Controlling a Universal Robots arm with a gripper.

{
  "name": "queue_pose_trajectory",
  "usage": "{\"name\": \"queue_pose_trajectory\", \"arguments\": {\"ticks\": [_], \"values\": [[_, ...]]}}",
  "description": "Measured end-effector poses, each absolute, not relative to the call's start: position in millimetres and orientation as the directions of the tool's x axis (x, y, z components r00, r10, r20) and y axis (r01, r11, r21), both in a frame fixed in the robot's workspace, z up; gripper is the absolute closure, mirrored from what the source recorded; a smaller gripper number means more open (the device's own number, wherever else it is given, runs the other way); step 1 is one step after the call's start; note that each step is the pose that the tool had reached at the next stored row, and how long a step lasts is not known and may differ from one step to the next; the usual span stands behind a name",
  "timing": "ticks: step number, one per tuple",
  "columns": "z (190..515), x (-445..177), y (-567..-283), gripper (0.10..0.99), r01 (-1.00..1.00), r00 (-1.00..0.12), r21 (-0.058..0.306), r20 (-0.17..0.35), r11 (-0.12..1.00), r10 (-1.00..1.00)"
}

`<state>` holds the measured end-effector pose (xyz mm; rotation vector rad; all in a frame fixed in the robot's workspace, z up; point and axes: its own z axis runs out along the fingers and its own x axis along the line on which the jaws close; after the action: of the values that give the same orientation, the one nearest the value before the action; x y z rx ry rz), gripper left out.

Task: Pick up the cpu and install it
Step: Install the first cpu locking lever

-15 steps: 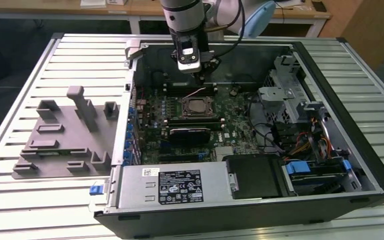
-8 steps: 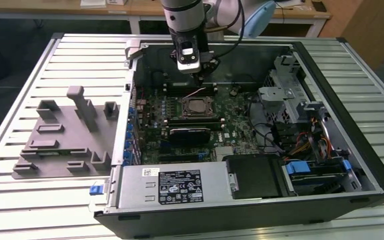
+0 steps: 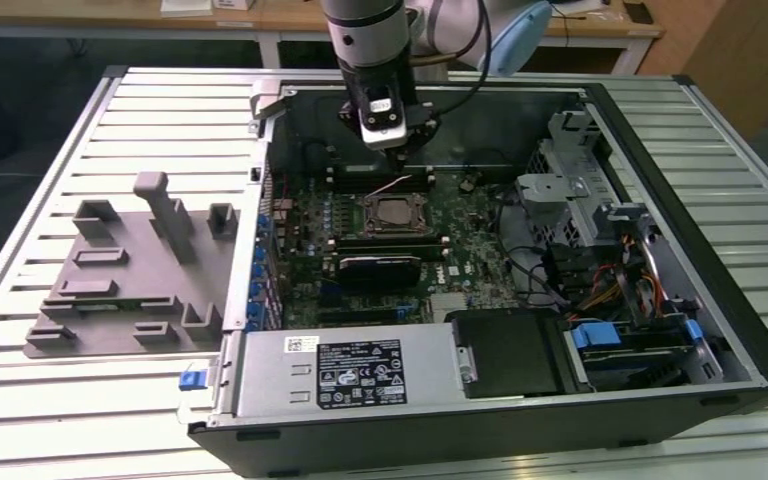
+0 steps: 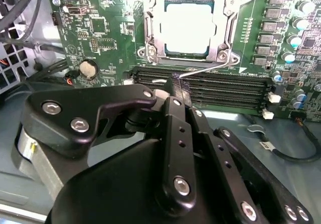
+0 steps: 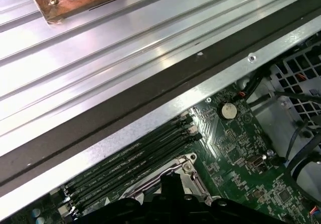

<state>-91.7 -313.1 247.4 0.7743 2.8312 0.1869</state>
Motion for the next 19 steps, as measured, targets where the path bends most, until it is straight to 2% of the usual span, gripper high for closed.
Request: {"name": "queue_pose_trajectory", "arguments": {"ticks": [19], "values": [[241.1,-91.7,-313.1,0.976,0.482,-0.847,0.174,-0.159,0.859,0.507]]}}
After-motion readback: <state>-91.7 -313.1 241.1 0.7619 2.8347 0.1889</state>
